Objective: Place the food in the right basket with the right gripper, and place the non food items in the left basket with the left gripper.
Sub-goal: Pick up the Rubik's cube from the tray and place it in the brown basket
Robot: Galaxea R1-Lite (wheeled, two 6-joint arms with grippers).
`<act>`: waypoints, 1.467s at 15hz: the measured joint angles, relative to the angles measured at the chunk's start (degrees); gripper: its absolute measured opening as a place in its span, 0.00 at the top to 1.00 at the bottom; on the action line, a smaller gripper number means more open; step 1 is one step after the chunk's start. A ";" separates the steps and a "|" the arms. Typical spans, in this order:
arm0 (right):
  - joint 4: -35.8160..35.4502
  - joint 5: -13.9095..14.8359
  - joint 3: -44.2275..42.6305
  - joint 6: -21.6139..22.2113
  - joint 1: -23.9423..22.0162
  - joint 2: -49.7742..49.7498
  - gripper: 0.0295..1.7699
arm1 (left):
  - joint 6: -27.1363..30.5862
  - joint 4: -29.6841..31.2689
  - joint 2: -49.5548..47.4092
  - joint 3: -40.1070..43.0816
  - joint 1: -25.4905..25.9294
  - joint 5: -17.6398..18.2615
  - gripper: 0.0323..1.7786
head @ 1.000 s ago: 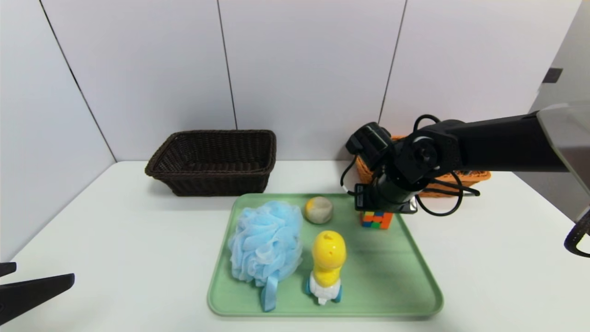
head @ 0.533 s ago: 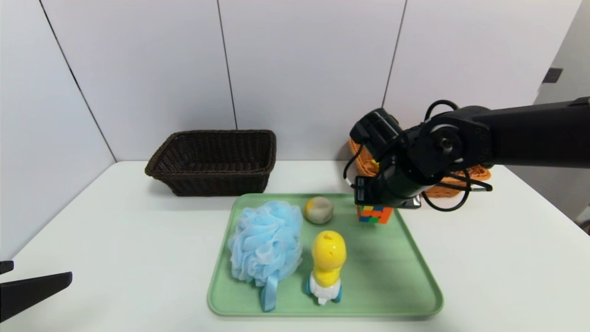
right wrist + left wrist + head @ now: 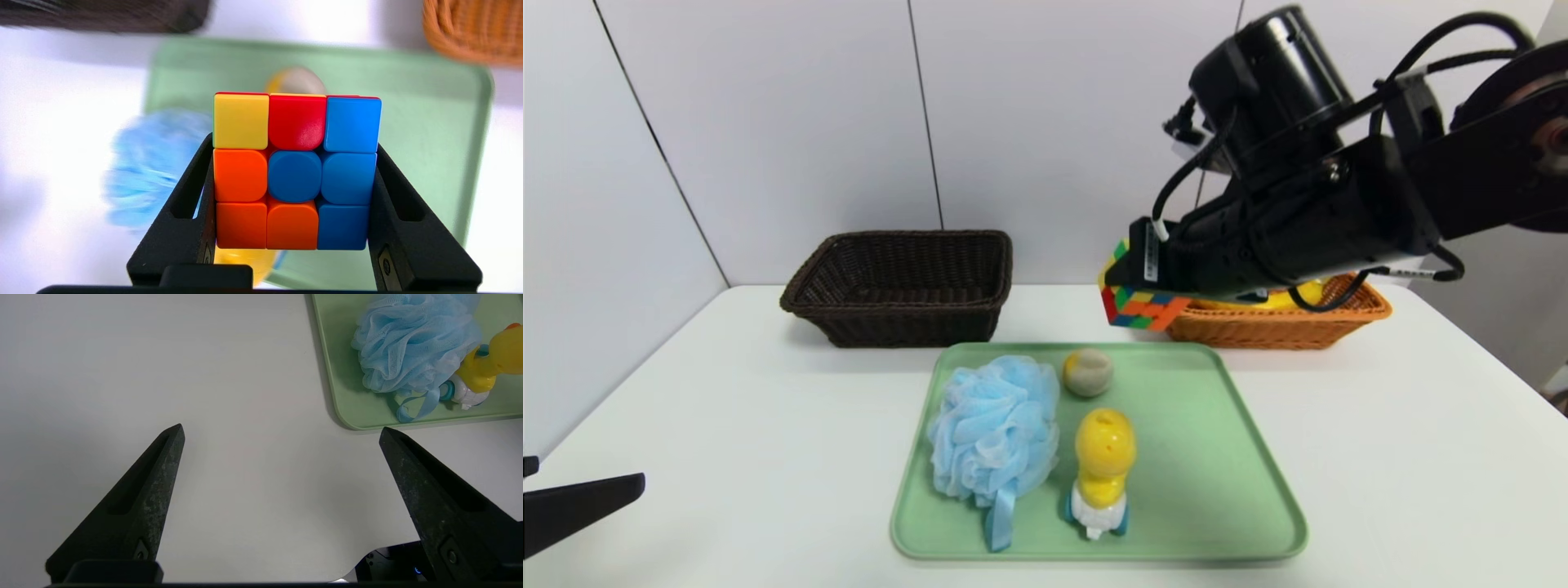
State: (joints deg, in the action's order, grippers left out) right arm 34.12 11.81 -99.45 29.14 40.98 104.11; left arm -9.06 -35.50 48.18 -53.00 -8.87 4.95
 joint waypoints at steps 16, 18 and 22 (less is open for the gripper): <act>-41.50 -4.02 -12.79 -6.64 2.86 25.33 0.46 | 0.24 -0.46 -1.99 -1.40 0.00 -2.80 0.05; -46.02 -3.96 -12.79 -6.77 2.80 28.59 0.46 | 0.40 -0.63 -2.27 -1.35 0.00 -3.11 0.05; -58.39 -5.23 -12.85 -8.89 2.95 34.95 0.46 | 0.77 -1.71 -2.67 -1.46 -0.02 -3.94 0.05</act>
State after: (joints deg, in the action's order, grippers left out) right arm -24.27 6.58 -112.30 20.25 43.93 139.06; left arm -8.29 -37.21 45.51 -54.47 -8.90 1.01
